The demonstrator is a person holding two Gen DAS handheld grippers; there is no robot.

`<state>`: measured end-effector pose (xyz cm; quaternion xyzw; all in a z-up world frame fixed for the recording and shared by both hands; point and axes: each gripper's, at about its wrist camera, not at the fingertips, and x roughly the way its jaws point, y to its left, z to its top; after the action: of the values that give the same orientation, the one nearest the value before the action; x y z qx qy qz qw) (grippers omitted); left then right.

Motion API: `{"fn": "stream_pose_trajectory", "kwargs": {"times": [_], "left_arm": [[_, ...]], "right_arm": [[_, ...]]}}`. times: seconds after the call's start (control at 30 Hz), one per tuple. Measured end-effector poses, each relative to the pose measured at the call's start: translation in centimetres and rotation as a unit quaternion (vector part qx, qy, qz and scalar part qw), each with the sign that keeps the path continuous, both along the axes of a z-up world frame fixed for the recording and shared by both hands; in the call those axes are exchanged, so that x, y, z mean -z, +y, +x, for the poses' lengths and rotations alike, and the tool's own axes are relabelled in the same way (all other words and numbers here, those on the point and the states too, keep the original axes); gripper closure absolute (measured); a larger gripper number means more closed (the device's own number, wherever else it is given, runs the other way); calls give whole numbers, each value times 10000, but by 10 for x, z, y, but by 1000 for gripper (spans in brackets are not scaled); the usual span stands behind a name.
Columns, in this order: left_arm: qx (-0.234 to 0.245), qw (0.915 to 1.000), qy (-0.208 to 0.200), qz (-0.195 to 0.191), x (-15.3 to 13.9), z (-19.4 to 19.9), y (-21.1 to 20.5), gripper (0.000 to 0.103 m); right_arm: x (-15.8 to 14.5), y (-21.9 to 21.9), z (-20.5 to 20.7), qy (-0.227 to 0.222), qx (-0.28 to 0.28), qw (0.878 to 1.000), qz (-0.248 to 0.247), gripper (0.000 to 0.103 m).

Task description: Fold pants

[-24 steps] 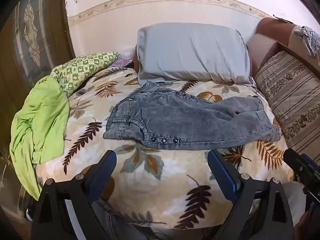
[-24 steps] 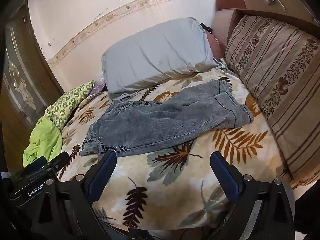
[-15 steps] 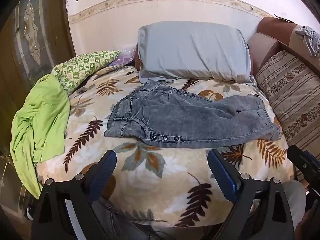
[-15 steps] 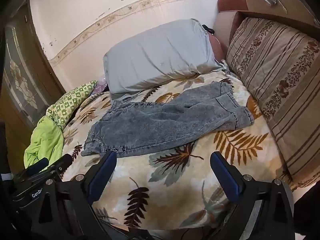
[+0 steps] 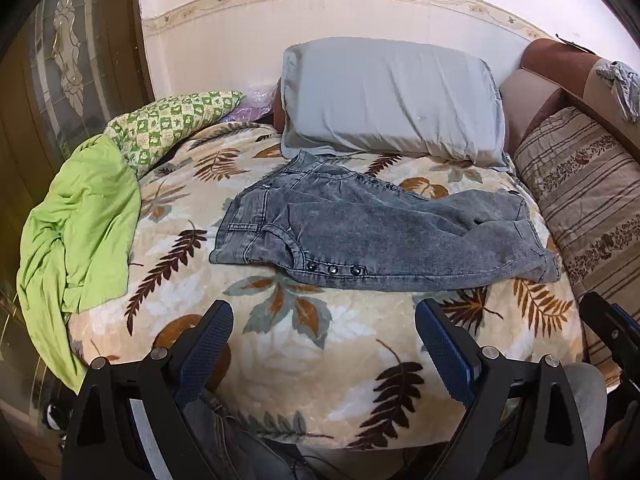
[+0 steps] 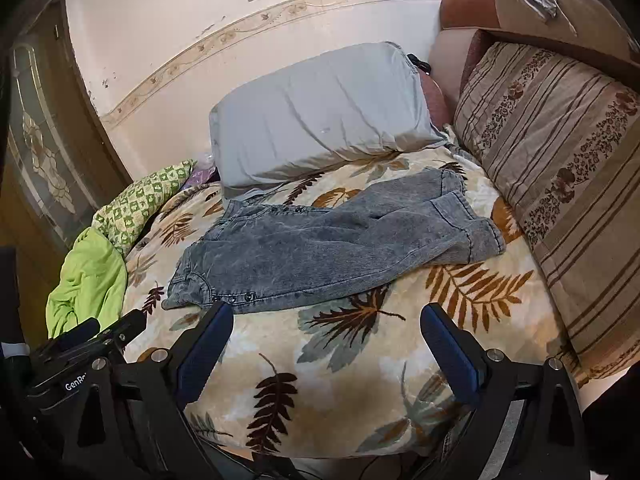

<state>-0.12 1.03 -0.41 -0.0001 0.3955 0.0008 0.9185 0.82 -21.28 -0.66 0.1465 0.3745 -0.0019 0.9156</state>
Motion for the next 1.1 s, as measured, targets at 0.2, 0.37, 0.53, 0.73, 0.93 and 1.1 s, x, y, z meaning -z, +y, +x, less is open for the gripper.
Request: {"fn": "stream_pose_trajectory", "kwargs": {"times": [0.2, 0.37, 0.53, 0.73, 0.93, 1.1], "left_arm": [[-38, 10000, 64, -44, 3, 3, 3, 10], [-39, 9999, 94, -60, 4, 5, 3, 10], [-36, 9999, 99, -65, 4, 5, 3, 10], [-29, 9999, 88, -62, 4, 5, 3, 10], [-30, 9999, 101, -67, 4, 6, 3, 10], [-56, 9998, 132, -109, 6, 8, 6, 10]], "right_arm": [[3, -2, 0, 34, 38, 10000, 43, 7], [4, -3, 1, 43, 40, 10000, 43, 7], [6, -3, 1, 66, 37, 10000, 53, 7], [6, -3, 1, 65, 37, 10000, 56, 7], [8, -1, 2, 86, 14, 10000, 38, 7], [9, -1, 3, 103, 24, 9999, 52, 7]]}}
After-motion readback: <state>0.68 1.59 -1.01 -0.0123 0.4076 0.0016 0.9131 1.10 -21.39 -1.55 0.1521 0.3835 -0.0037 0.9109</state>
